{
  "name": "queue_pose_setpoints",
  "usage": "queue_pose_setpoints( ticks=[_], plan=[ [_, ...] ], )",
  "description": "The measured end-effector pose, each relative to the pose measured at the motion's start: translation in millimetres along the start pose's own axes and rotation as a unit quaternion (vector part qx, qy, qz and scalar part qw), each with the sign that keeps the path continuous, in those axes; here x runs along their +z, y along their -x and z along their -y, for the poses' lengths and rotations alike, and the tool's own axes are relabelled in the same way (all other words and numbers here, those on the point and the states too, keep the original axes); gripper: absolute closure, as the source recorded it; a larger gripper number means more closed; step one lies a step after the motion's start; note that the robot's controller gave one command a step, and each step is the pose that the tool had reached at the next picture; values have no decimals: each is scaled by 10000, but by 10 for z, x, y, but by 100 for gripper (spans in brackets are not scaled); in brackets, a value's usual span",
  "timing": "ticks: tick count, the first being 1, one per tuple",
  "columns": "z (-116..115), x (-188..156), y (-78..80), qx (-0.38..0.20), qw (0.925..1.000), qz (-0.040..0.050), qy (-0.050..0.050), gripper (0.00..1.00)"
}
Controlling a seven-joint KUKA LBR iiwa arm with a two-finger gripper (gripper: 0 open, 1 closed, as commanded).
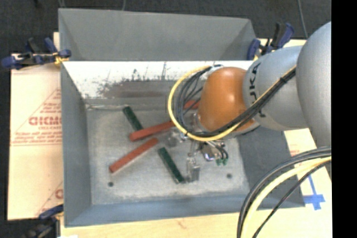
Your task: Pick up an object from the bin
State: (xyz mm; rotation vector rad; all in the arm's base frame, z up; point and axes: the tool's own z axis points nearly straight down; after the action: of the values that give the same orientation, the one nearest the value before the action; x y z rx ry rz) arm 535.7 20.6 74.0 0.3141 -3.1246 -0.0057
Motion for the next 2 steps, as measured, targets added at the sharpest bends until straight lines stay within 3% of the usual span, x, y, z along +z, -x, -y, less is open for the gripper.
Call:
queue_pose_setpoints(
  ticks=[1,2],
  plan=[
    [-620,26,-117,-74,10000,6,0,0],
    [-576,23,-112,-58,10000,14,-15,100]
  ],
)
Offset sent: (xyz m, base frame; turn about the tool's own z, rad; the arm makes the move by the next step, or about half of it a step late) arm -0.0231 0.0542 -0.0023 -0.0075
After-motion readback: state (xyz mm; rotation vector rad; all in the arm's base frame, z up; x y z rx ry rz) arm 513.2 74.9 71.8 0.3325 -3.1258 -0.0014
